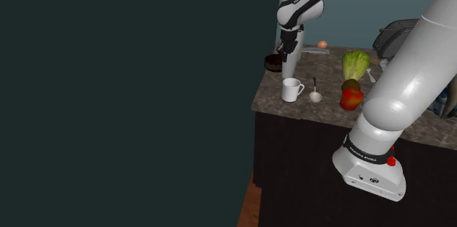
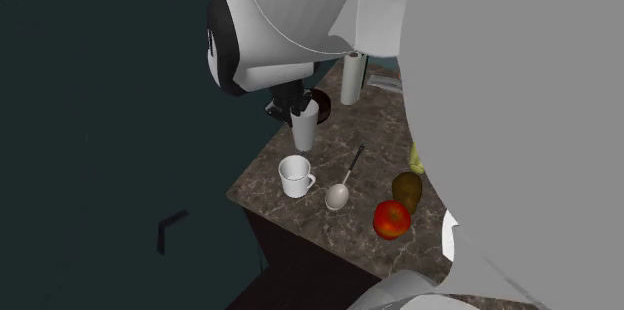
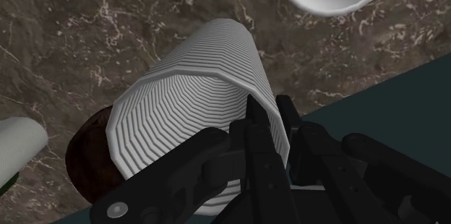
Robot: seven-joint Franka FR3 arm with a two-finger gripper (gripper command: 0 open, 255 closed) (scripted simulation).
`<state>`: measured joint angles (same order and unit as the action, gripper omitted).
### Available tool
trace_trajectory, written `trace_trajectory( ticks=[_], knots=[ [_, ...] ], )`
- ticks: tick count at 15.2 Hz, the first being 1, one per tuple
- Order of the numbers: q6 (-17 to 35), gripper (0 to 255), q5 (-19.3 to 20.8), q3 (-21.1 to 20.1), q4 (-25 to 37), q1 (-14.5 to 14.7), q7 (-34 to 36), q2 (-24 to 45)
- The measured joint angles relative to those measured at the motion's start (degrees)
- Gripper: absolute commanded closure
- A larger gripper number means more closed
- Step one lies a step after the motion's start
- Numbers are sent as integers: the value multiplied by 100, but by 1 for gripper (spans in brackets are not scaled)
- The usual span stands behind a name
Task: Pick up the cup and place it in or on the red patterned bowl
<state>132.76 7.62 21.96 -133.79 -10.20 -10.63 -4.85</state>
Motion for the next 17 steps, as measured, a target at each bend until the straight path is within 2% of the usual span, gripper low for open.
trace_trajectory(
  ticks=[13,17],
  knots=[
    [-1051,255,110,-73,576,3,35,-494],
    [-1322,255,15,-16,1029,-6,-115,-313]
  ],
)
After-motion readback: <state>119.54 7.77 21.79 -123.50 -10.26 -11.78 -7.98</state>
